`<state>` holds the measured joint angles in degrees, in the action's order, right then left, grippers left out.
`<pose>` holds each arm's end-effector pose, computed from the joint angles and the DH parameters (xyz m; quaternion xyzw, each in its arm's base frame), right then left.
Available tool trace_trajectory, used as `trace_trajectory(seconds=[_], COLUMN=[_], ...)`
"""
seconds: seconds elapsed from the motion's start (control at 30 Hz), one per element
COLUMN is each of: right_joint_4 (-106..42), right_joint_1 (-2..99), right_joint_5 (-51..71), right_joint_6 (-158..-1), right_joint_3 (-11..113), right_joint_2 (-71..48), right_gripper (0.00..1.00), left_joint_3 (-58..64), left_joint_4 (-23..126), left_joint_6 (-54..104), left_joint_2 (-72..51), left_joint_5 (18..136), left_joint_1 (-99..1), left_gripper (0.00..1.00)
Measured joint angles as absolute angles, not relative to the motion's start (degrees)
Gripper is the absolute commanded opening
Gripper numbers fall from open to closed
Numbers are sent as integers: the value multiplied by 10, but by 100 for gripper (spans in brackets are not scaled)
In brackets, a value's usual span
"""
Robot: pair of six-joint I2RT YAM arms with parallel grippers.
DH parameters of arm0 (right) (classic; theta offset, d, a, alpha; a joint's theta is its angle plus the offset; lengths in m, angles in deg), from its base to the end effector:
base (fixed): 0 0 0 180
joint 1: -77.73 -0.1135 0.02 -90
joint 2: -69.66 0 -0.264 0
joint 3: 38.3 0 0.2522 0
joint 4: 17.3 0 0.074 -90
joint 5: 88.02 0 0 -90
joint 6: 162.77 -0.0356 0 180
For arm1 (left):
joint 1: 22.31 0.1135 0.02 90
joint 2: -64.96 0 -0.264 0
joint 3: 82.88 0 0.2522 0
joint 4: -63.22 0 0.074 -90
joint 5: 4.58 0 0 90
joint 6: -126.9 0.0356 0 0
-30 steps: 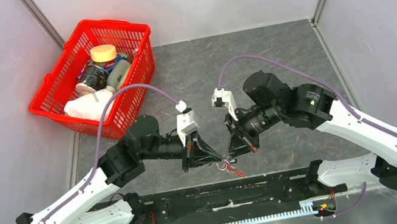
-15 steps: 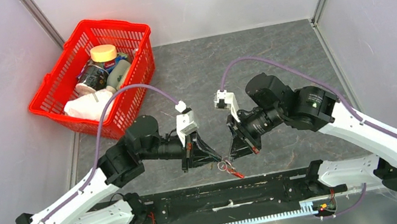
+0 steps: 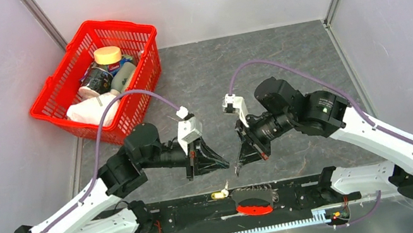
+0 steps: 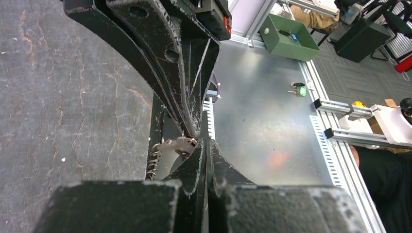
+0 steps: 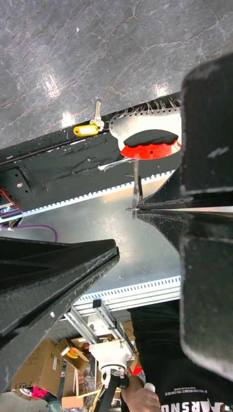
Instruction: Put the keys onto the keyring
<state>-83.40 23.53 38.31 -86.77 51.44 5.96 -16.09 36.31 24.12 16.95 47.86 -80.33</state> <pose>0.1047 0.1812 0.3948 -0.4196 0.7637 0.4589 0.1737 0.0787 -0.1670 0.3765 0.4698 0.5791 -0.5576 0.3648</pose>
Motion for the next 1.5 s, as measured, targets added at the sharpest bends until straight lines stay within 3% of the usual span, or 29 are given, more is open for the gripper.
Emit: trace_trajectory(seconds=[0.43, 1.27, 1.3, 1.37, 1.4, 1.5], right_joint_4=[-819, -685, -679, -669, -665, -654], right_joint_1=[248, 493, 498, 508, 510, 514], right_joint_5=[255, 21, 16, 7, 5, 2], right_joint_6=[-904, -1055, -1059, -1065, -1070, -1076], right_joint_3=[419, 234, 232, 231, 230, 227], right_joint_2=[57, -78, -82, -93, -98, -100], right_gripper=[0, 0, 3, 28, 35, 54], left_joint_3=[-177, -202, -202, -202, -202, -202], left_joint_4=[358, 311, 311, 311, 311, 311], left_joint_6=[232, 226, 226, 226, 226, 226], left_joint_2=[148, 147, 147, 145, 144, 137], left_joint_5=[507, 596, 596, 598, 598, 598], left_joint_1=[-804, -806, -806, -806, -806, -806], left_gripper=[2, 2, 2, 2, 2, 2])
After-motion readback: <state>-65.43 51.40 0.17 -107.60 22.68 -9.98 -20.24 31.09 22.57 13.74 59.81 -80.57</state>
